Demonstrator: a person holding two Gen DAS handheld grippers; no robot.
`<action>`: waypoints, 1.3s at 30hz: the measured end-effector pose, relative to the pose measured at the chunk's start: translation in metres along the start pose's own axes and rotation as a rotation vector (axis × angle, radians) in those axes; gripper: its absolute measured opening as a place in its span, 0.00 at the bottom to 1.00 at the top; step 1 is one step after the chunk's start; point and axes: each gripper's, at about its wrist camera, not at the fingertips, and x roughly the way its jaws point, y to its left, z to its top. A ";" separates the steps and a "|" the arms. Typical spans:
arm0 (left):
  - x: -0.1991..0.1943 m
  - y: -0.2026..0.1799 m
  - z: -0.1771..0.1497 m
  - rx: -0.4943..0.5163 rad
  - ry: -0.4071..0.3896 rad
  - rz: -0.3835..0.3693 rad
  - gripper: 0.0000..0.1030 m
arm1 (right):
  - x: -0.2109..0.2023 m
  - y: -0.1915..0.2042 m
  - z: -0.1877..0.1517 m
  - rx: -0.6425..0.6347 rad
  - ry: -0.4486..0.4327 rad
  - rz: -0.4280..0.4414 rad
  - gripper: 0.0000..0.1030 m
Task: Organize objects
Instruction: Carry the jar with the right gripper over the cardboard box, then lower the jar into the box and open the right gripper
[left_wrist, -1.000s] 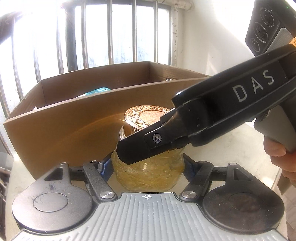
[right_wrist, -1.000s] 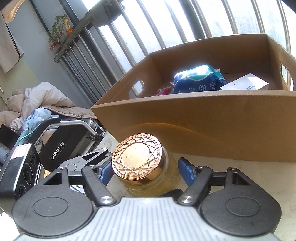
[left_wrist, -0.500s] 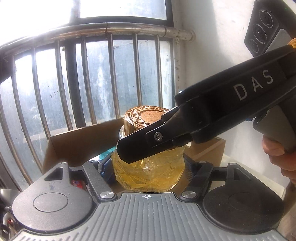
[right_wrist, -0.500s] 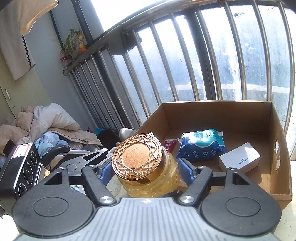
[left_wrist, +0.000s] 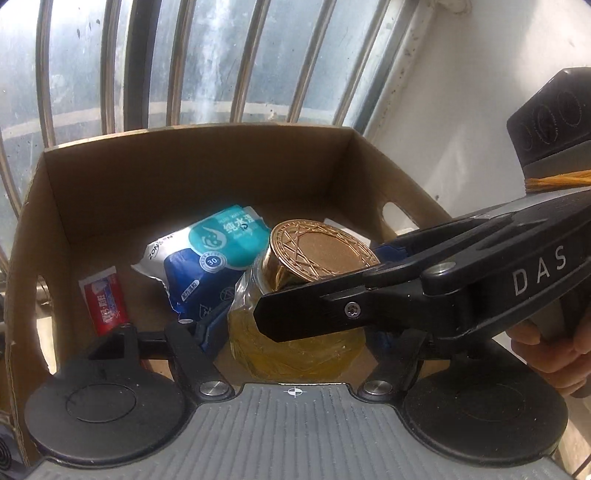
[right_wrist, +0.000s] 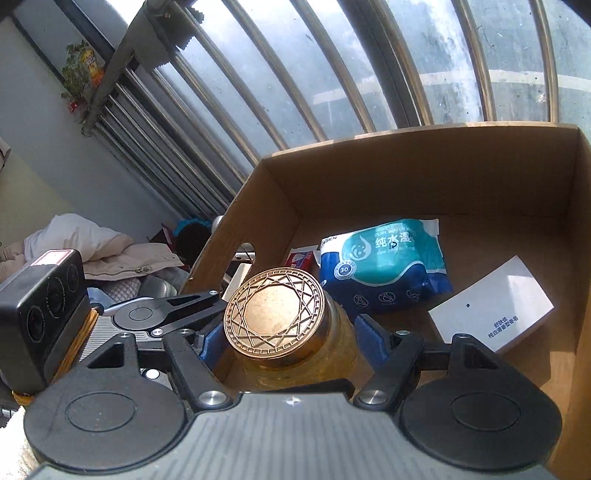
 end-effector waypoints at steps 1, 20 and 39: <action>0.005 0.004 0.001 -0.010 0.016 -0.001 0.70 | 0.005 -0.004 0.002 0.012 0.012 0.000 0.74; -0.016 0.004 -0.017 -0.088 -0.012 -0.063 0.92 | 0.051 -0.033 0.011 0.139 0.199 -0.005 0.70; -0.161 -0.126 -0.118 0.114 -0.487 0.298 1.00 | -0.148 0.000 -0.124 0.243 -0.461 0.158 1.00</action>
